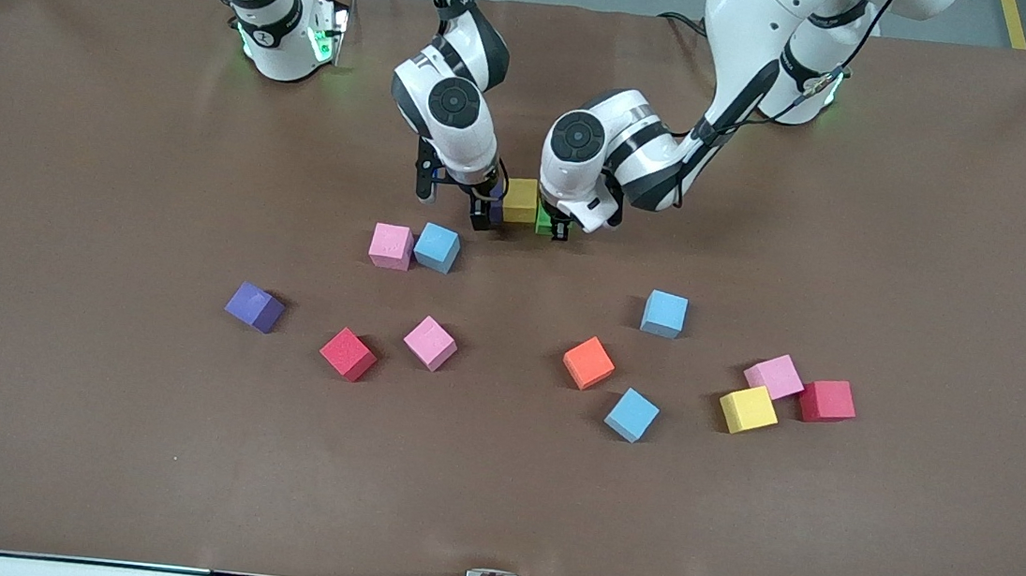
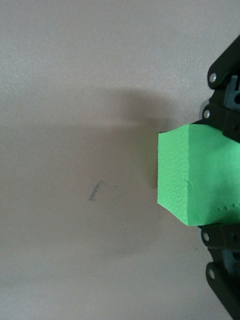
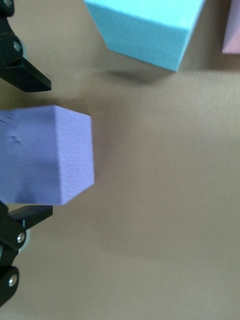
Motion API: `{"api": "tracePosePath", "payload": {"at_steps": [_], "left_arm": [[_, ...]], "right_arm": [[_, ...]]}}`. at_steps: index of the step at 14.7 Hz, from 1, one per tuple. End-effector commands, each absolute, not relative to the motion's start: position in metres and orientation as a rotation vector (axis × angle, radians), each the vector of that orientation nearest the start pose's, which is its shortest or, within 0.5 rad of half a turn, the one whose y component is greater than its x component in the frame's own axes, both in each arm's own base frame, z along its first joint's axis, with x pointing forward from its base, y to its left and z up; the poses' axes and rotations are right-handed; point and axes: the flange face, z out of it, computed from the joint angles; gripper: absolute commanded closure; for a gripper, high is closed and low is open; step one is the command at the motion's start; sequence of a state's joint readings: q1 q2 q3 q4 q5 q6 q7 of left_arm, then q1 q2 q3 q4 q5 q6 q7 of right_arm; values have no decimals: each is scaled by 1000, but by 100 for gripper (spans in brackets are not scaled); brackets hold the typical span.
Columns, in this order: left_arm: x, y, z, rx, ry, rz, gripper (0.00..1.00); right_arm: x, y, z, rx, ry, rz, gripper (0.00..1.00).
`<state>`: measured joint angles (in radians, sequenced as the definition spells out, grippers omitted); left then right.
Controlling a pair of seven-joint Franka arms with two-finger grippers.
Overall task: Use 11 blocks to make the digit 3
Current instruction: 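Reach and grasp the blue cube with the right gripper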
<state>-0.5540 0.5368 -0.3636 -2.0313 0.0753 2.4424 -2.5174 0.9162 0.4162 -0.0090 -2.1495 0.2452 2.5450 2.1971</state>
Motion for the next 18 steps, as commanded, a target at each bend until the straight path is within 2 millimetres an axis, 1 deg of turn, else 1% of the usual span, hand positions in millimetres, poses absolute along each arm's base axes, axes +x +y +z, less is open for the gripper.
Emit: {"api": "tracePosePath", "payload": {"at_steps": [1, 2, 5, 6, 8, 9, 11, 12, 14, 16, 18], "left_arm": [[343, -465, 190, 2294, 2328, -175, 73], [342, -465, 190, 2297, 2330, -175, 73], [340, -463, 188, 2299, 2345, -169, 73], [339, -463, 187, 2303, 2348, -168, 73], [338, -462, 187, 2306, 2350, -167, 73], [337, -463, 187, 2307, 2351, -167, 73], [331, -469, 187, 2309, 2347, -164, 73], [331, -471, 188, 2307, 2347, -165, 73], [332, -472, 188, 2304, 2345, -167, 73], [332, -472, 185, 2311, 2337, -161, 73], [332, -473, 185, 2310, 2332, -160, 73]], "right_arm": [[352, 446, 237, -2306, 2152, 236, 0], [353, 445, 249, -2311, 2154, 245, 0], [366, 433, 289, -2317, 2166, 259, 0], [365, 432, 302, -2332, 2151, 245, 0], [369, 423, 317, -2366, 2132, 199, 0], [370, 420, 321, -2391, 2124, 178, 0], [376, 412, 321, -2401, 2125, 145, 0], [381, 408, 319, -2405, 2125, 131, 0], [393, 395, 316, -2409, 2131, 93, 0], [401, 385, 314, -2454, 2084, 81, 0], [417, 367, 311, -2480, 2048, 87, 0]]}}
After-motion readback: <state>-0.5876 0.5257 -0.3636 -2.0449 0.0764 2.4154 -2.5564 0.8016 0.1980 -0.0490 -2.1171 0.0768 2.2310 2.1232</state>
